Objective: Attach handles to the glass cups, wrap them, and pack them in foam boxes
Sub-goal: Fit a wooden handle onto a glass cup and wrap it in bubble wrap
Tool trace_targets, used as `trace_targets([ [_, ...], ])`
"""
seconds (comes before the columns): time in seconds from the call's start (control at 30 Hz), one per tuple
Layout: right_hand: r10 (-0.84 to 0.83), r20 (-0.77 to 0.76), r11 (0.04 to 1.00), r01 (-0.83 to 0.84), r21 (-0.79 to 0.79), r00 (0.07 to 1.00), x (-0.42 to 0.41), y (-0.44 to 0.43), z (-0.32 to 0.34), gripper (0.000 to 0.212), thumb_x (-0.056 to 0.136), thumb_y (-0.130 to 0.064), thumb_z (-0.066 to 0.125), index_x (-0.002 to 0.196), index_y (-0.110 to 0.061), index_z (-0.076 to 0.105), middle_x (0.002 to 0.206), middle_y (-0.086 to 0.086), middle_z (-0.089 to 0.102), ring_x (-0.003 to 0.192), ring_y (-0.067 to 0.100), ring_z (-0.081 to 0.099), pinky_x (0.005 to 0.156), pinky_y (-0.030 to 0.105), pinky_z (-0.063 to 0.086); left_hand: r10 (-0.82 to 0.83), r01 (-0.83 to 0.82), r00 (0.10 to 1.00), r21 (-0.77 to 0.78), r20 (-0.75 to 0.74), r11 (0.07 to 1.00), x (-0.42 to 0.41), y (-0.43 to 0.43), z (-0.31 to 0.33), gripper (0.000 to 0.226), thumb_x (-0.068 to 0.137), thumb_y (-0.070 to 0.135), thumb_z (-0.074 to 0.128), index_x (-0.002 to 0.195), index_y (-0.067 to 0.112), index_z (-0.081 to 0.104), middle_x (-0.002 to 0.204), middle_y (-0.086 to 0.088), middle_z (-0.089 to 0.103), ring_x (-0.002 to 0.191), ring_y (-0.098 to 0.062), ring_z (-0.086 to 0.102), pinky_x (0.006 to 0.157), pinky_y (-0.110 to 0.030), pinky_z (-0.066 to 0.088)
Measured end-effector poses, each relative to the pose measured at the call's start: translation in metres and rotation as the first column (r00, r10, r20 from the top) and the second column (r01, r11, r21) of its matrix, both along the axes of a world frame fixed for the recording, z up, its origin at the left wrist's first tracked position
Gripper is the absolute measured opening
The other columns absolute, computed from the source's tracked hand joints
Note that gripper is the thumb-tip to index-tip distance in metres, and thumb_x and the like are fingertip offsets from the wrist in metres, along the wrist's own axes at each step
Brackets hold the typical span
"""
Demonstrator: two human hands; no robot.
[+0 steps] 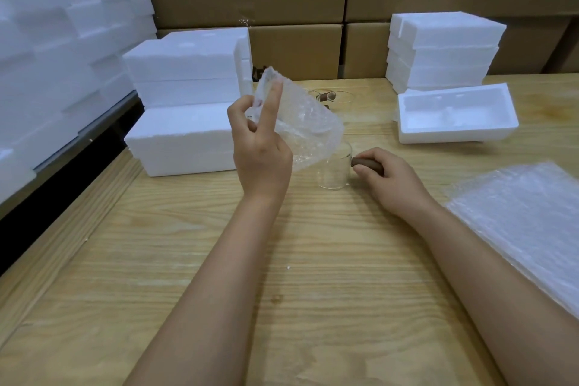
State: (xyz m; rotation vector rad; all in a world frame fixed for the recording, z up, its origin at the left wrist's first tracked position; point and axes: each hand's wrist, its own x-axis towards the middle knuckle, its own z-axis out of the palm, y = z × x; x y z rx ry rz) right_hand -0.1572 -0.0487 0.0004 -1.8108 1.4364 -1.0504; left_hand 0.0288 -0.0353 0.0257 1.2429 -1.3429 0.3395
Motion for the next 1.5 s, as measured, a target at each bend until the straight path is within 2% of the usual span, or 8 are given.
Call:
trace_targets([
  [0.3,-0.116,0.340,0.992,0.129,-0.016,0.933,-0.058,0.007,0.017,0.015,0.082,-0.013,0.071,0.088,-0.026,0.068,0.089,-0.005,0.071,0.082,0.002,0.062,0.077,0.019,0.045,-0.111,0.103,0.992,0.110,0.063,0.989,-0.004,0.002,-0.012,0.078,0.067,-0.029,0.046,0.135,0.011,0.055,0.114,-0.024,0.050,0.079,-0.021,0.039,0.059,-0.030,0.049],
  [0.53,0.220,0.676,0.970,-0.231,-0.076,0.703,-0.050,0.018,0.036,0.014,0.064,-0.015,0.070,0.075,-0.020,0.077,0.078,-0.008,0.071,0.073,0.007,0.057,0.076,0.020,0.043,-0.166,0.149,0.977,0.132,0.136,0.980,-0.014,-0.001,-0.015,0.081,0.065,-0.030,0.048,0.137,0.008,0.052,0.111,-0.023,0.053,0.070,-0.025,0.044,0.048,-0.042,0.053],
  [0.63,0.359,0.615,0.911,-0.408,-0.067,0.702,-0.029,0.027,0.040,0.020,0.067,-0.003,0.073,0.073,-0.021,0.078,0.105,-0.002,0.065,0.101,0.007,0.060,0.086,0.019,0.046,-0.176,0.132,0.957,0.194,0.230,0.972,-0.017,-0.007,-0.022,0.063,0.073,-0.015,0.064,0.131,0.011,0.059,0.102,-0.014,0.058,0.067,-0.019,0.045,0.052,-0.035,0.051],
  [0.77,0.403,0.514,0.884,-0.468,-0.003,0.757,-0.005,0.035,0.033,0.019,0.063,-0.014,0.071,0.075,-0.026,0.077,0.137,-0.004,0.045,0.133,0.002,0.036,0.087,0.015,0.046,-0.261,0.271,0.963,0.310,-0.072,0.912,-0.020,-0.014,-0.021,0.059,0.076,0.061,0.069,0.108,0.014,0.057,0.069,-0.001,0.054,0.051,0.000,0.056,0.049,-0.017,0.044],
  [0.97,0.225,0.721,0.913,-0.401,0.079,0.655,-0.006,0.026,0.017,0.024,0.058,-0.023,0.071,0.081,-0.017,0.077,0.119,0.004,0.065,0.126,0.022,0.052,0.112,0.050,0.032,-0.411,0.416,0.909,0.222,-0.072,0.882,-0.018,-0.005,-0.020,0.075,0.077,-0.009,0.054,0.146,0.013,0.034,0.106,0.002,0.047,0.077,0.010,0.047,0.072,0.001,0.036],
  [1.3,0.116,0.616,0.993,-0.091,-0.073,0.779,-0.023,0.012,0.010,0.015,0.070,-0.024,0.073,0.084,-0.027,0.076,0.114,-0.001,0.068,0.116,0.014,0.059,0.107,0.042,0.041,-0.510,0.618,0.765,0.229,-0.393,0.752,-0.020,-0.002,-0.016,0.076,0.079,-0.011,0.055,0.138,0.036,0.044,0.107,0.011,0.063,0.067,-0.002,0.042,0.063,-0.028,0.054],
  [1.4,0.078,0.489,0.993,-0.023,-0.117,0.869,-0.027,0.012,0.011,0.018,0.080,-0.010,0.071,0.086,-0.027,0.073,0.126,0.005,0.061,0.116,0.006,0.057,0.096,0.024,0.047,-0.496,0.627,0.729,0.170,-0.472,0.760,-0.022,0.000,-0.010,0.066,0.084,-0.008,0.057,0.129,0.039,0.048,0.103,0.012,0.065,0.073,-0.008,0.048,0.061,-0.046,0.054],
  [1.5,0.042,0.241,0.981,0.005,-0.192,0.970,-0.023,0.016,0.011,0.018,0.080,-0.015,0.073,0.089,-0.030,0.071,0.131,-0.006,0.053,0.122,0.005,0.050,0.103,0.032,0.042,-0.482,0.594,0.734,0.108,-0.478,0.797,-0.028,0.002,-0.005,0.040,0.091,0.005,0.061,0.117,0.036,0.056,0.096,0.004,0.070,0.074,-0.011,0.055,0.058,-0.043,0.053],
])
